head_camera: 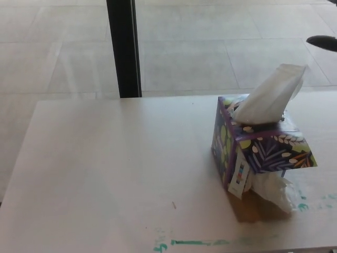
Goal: The robot uses its right hand to pull out a tissue from the tissue box kept in the middle of the desk and put it on the right side
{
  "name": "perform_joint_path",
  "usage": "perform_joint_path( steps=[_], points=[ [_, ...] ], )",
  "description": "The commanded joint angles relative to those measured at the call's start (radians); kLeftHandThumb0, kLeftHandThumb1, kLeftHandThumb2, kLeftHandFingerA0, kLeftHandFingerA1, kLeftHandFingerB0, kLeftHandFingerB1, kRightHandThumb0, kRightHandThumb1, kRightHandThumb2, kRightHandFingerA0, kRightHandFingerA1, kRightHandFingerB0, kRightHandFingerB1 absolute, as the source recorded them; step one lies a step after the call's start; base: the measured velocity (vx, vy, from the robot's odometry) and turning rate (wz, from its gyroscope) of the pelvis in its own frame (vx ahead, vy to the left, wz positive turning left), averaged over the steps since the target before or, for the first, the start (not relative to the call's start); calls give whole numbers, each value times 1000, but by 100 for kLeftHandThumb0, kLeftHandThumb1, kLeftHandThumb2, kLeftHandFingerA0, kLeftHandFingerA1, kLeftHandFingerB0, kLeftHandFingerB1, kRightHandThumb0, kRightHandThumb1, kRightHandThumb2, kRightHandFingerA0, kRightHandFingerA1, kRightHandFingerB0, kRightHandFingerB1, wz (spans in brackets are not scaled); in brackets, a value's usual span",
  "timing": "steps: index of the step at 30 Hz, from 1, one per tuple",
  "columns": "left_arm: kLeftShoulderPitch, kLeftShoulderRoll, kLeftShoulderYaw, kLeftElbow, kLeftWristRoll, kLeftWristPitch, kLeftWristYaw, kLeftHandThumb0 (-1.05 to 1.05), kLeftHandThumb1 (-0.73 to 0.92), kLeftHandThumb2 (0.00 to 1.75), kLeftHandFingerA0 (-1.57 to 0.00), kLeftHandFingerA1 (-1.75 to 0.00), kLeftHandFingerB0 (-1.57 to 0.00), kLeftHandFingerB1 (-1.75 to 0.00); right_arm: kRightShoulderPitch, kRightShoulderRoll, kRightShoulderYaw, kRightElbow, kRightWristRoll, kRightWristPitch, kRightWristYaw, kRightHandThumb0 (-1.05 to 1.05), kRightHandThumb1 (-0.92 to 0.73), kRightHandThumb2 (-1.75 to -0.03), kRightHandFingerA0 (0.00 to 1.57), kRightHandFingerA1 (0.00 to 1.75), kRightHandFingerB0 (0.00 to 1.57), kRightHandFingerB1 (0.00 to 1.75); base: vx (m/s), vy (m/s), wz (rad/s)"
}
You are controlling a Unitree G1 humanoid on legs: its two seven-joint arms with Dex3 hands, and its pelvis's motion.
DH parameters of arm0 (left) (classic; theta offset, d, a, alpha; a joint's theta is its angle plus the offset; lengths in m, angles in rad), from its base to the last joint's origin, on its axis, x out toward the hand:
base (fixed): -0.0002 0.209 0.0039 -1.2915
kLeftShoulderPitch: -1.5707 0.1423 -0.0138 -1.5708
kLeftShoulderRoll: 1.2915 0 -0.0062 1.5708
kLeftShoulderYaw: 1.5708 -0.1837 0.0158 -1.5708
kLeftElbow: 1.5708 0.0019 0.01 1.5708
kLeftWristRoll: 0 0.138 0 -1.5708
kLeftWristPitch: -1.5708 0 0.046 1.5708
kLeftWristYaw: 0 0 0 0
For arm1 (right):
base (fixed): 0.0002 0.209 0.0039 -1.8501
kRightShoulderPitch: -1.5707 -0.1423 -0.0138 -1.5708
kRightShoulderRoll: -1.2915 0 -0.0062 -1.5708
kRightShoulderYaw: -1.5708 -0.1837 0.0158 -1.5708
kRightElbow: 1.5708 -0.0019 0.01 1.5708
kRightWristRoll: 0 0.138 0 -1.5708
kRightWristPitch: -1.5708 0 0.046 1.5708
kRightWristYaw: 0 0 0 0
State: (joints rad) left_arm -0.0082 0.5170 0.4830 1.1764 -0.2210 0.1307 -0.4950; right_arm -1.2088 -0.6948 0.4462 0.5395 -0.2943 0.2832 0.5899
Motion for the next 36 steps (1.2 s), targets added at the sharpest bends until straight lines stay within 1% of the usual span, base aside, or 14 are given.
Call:
perform_joint_path(
  steps=[1, 5, 6, 8, 10, 19, 21, 24, 26, 27, 29, 30, 34, 36],
  points=[
    [18, 36, -5, 0, -8, -3, -7, -67, 61, 58, -55, -60, -47, -43, -18, -21, 49, -28, -45, 28, 220, -100, -59, -97, 8, 17, 1, 1, 0, 0, 0],
    [18, 37, -4, 1, -10, 0, -2, -65, 60, 58, -54, -59, -48, -44, 32, -1, 19, -71, 7, 50, 246, -97, -57, -96, 7, 17, 1, 5, 0, 0, 0],
    [17, 37, -4, 2, -10, 0, -2, -64, 60, 58, -53, -59, -48, -44, 40, 2, 13, -78, 11, 56, 248, -97, -59, -61, 0, 33, 0, 15, 0, 0, 0],
    [17, 37, 7, 2, -23, 16, -13, -64, 59, 58, -53, -63, -45, -44, 75, 23, 28, -107, -1, 67, 244, -90, -61, -60, 0, 32, 0, 19, 0, 0, 0],
    [19, 37, 6, 2, -22, 11, -14, -65, 59, 58, -54, -62, -45, -44, 88, 30, 27, -118, -10, 68, 241, -82, -48, -93, 1, 26, 0, 18, 0, 0, 0],
    [11, 37, 0, 7, -20, 13, -11, -62, 60, 58, -53, -62, -43, -45, 107, 68, 21, -56, -49, 7, 231, -84, -49, -94, 0, 24, 0, 15, 0, 0, 0],
    [11, 37, -5, 7, -16, 12, -7, -62, 61, 58, -53, -61, -43, -44, 109, 74, 20, -45, -54, -2, 223, -82, -57, -57, 10, 53, 0, 17, 0, 0, 0],
    [11, 42, -5, 3, -19, 18, -15, -62, 61, 58, -52, -62, -42, -44, 127, 86, 15, -43, -65, -13, 192, -79, -45, -87, 18, 60, 0, 14, 0, 0, 0],
    [10, 41, -6, 14, -18, 13, -14, -61, 61, 58, -52, -62, -43, -45, 139, 87, 15, -46, -84, -39, 166, -83, -57, -59, 12, 52, 0, 23, 0, 0, 0],
    [12, 42, -8, 13, -16, 11, -16, -62, 61, 58, -53, -62, -43, -45, 149, 89, 13, -52, -96, -40, 143, -78, -48, -89, 3, 50, 1, 20, 0, 0, 0],
    [13, 41, -11, 12, -15, 9, -18, -62, 61, 58, -53, -62, -43, -45, 160, 94, 11, -56, -117, -45, 108, -78, -48, -89, 3, 50, 1, 20, 0, 0, 0],
    [10, 40, -10, 9, -18, 11, -21, -63, 60, 58, -53, -62, -44, -45, 169, 103, -2, -57, -126, -63, 51, -66, -65, -61, 17, 50, 7, 21, 0, 0, 0],
    [0, 39, -13, 14, -14, 16, -7, -61, 60, 58, -52, -60, -45, -44, 196, 131, -19, -37, -169, -131, -129, -43, -69, -62, 73, 79, 22, 29, 0, 0, 0],
    [1, 41, -22, 10, -6, 16, -9, -62, 61, 58, -53, -60, -45, -44, 207, 136, -7, -38, -194, -157, -178, -41, -70, -62, 76, 100, 24, 30, 0, 0, 0]
  ],
)
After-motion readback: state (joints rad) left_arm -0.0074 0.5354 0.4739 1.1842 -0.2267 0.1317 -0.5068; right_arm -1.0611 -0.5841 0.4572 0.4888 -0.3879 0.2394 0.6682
